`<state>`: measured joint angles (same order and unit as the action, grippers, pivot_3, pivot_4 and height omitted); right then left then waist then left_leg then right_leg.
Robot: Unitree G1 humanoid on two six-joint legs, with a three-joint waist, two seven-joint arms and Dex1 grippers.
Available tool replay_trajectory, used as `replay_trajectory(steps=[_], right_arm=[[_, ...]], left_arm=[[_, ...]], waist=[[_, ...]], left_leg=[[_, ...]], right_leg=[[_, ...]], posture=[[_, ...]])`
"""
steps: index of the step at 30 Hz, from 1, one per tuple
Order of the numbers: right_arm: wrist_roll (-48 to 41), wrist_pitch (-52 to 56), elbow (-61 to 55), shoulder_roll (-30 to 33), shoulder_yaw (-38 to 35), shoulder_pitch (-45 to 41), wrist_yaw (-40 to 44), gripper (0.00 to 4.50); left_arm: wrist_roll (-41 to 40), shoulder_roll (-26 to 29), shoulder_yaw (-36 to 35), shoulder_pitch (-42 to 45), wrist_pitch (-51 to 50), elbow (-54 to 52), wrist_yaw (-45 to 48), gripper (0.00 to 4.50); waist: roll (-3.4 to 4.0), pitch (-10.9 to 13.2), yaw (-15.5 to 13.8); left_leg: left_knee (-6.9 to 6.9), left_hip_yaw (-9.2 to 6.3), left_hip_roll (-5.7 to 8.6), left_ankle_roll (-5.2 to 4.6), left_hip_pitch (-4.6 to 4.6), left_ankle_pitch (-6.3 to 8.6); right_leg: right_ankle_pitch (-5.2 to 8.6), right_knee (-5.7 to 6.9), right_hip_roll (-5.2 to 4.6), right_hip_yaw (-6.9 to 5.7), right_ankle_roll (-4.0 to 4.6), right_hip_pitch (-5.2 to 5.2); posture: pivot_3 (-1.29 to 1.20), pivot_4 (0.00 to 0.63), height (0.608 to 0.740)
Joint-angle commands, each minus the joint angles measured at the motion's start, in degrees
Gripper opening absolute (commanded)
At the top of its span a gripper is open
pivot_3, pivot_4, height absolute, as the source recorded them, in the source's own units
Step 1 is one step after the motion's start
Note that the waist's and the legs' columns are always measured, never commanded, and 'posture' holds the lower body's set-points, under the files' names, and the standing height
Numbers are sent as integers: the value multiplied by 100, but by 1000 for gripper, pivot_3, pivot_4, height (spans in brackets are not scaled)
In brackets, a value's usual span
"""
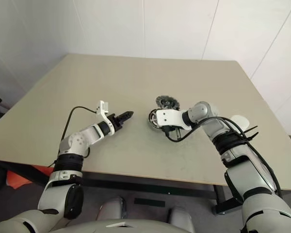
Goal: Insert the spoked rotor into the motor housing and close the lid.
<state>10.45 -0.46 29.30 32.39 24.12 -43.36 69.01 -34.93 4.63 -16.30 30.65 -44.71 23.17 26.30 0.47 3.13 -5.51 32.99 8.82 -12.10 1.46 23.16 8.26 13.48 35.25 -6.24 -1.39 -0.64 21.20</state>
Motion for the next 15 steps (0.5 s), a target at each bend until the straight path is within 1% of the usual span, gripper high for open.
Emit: replay_trajectory(steps=[1,6,9,13,15], right_arm=[[-747,1671,-945,15,-680,-43,190,2],[-1384,3835,-2013,91,-1055,-213,274,2],[-1828,5116,-2666,194,-1220,-353,278,2],[-2259,6358,-3062,196,-1370,-602,-17,2],[-2444,7098,-3157,101,-1469,-743,-305,2]], left_arm=[[-144,-33,-147,55,120,-79,-44,1984],[-108,-46,-225,105,192,59,-72,1984],[-105,-37,-258,78,242,109,-76,1984],[-97,-50,-274,12,287,122,-113,1984],[-103,-53,-275,-28,291,96,-125,1984]], waist=[[0,11,-7],[1,14,-21],[1,14,-32],[1,13,-62],[1,14,-88]], left_leg=[[-1,0,1,0,2,0],[-2,-1,-6,5,3,-6],[-14,1,-13,15,32,-13],[-24,4,-12,-4,89,-24],[-29,5,-13,-2,90,-23]], right_leg=[[-3,0,0,1,3,1],[-24,1,3,-3,14,10],[-21,-23,12,-6,10,40],[-28,-35,14,-11,-1,101],[-25,-37,14,-13,5,103]], posture=[[0,0,740],[0,0,740],[0,0,740],[0,0,740],[0,0,740]])
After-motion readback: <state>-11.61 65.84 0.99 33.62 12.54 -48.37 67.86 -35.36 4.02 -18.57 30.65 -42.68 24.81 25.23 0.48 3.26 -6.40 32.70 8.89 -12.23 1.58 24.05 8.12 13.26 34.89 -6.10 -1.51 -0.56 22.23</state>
